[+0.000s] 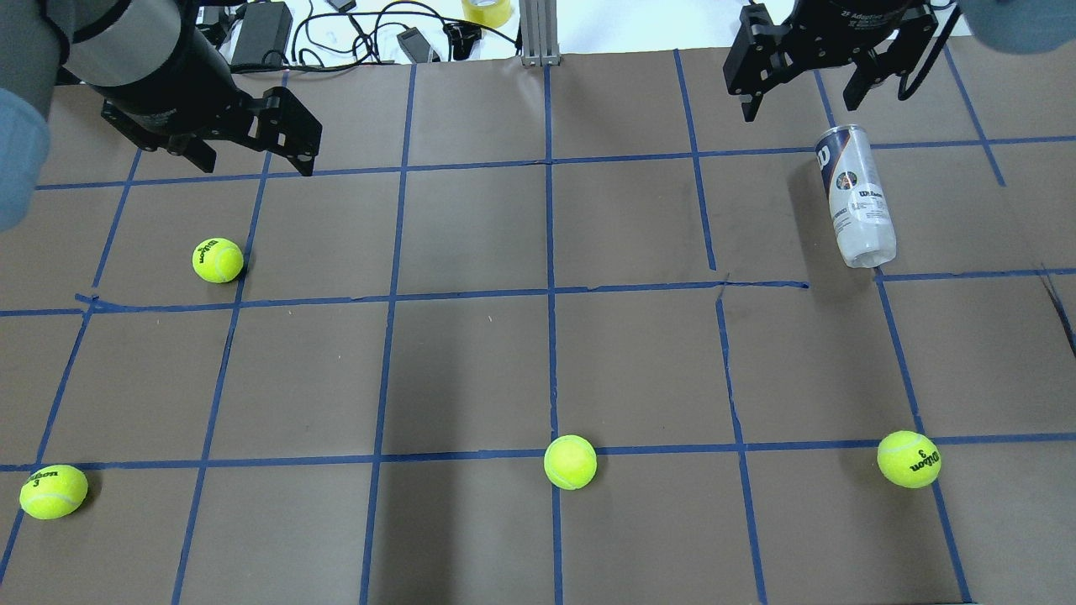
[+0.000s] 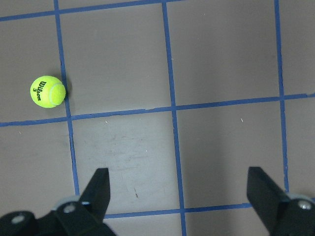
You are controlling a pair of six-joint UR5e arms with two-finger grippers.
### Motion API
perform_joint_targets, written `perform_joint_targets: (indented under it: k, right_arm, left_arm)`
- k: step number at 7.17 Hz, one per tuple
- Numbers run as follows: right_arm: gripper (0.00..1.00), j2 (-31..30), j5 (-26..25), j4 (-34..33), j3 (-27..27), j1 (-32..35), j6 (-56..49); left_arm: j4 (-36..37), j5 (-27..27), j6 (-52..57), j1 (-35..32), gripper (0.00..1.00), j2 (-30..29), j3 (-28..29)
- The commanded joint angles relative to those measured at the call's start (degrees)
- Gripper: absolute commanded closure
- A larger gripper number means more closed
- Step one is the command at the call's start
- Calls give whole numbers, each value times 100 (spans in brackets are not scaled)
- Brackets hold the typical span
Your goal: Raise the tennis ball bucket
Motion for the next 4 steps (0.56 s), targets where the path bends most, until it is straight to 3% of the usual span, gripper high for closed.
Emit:
perform_joint_targets:
  k: [1, 3, 4]
  right_arm:
    - [0, 67, 8, -59, 18, -84, -25]
    - [0, 566, -79, -883, 9, -574, -43]
    - [0, 1004, -89, -877, -95, -907, 18]
  left_arm:
    - [0, 0, -2, 0, 0, 0, -3]
    - [0, 0, -2, 0, 0, 9, -3]
    - [0, 0, -2, 0, 0, 9, -3]
